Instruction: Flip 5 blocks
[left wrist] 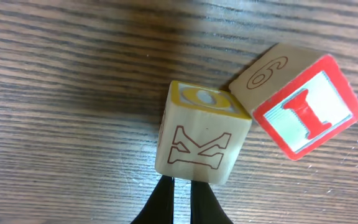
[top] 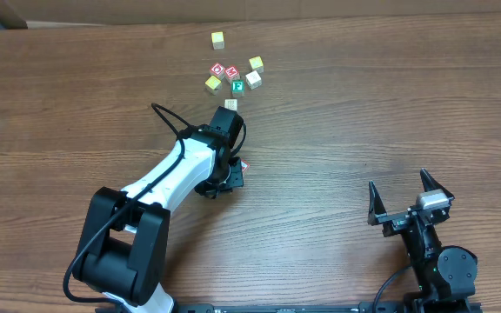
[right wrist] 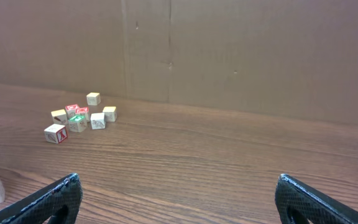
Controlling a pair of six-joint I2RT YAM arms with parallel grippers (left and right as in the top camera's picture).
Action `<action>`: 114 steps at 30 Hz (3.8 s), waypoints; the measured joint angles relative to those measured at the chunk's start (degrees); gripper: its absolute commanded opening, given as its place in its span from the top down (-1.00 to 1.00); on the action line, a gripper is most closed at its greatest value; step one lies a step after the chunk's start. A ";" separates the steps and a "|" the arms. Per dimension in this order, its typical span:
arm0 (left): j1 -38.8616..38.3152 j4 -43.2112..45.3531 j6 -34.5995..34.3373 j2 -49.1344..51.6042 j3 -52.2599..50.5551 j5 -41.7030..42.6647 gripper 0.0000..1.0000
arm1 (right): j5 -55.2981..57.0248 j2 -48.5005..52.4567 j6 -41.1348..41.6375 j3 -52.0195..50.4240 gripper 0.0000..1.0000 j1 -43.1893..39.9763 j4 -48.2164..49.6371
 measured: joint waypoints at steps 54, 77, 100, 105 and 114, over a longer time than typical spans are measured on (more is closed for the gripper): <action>-13.70 20.11 -4.26 2.36 1.97 -9.73 0.92 | 0.00 0.00 0.02 0.00 -1.00 0.00 0.00; -13.38 18.86 3.37 6.47 1.99 -16.76 0.92 | 0.00 0.00 0.00 0.00 -1.00 0.00 -0.02; -13.38 10.45 4.20 6.47 6.29 -17.16 0.92 | -0.02 0.00 0.02 0.00 -1.00 0.00 -0.02; -13.38 8.55 4.17 6.47 8.35 -17.05 0.92 | 0.00 0.00 0.02 0.00 -1.00 0.00 0.00; -13.03 5.20 3.61 6.47 12.15 -14.53 0.92 | 0.00 0.00 0.00 0.00 -1.00 0.00 0.00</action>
